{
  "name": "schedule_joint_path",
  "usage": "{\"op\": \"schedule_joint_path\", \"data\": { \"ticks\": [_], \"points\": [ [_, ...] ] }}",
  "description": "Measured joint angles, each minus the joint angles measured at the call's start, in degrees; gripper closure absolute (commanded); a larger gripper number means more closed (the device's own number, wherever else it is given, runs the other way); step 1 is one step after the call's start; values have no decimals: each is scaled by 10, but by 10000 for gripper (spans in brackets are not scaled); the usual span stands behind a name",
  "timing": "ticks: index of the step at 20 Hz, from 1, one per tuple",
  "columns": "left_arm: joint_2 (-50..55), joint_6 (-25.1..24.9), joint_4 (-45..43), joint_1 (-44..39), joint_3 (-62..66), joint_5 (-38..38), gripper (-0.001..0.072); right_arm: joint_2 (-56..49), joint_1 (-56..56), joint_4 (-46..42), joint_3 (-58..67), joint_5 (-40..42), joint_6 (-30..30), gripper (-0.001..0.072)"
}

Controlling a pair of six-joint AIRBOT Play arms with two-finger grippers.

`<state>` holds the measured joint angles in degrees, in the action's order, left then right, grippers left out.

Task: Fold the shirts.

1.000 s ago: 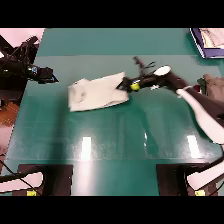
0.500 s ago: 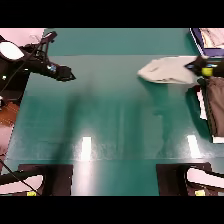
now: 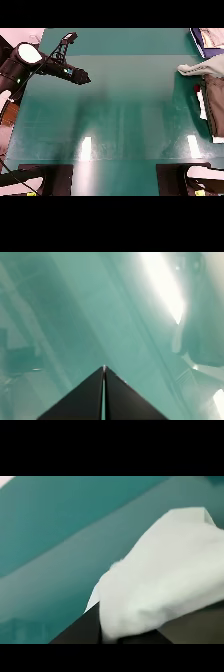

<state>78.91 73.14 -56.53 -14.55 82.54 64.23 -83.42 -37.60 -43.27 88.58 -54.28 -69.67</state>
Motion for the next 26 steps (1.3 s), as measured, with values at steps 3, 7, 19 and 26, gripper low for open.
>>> {"op": "schedule_joint_path", "data": {
  "ticks": [3,7,19,26],
  "points": [
    [0,5,0,-4,0,0,683,-14,-10,0,69,-2,17,695],
    [0,9,0,-5,0,0,684,-20,-32,0,154,-36,28,694],
    [0,9,-1,-6,0,4,683,74,-148,-11,136,-200,-2,694],
    [0,4,-1,-6,0,9,683,205,-212,-150,-40,-235,-29,688]
  ]
}}
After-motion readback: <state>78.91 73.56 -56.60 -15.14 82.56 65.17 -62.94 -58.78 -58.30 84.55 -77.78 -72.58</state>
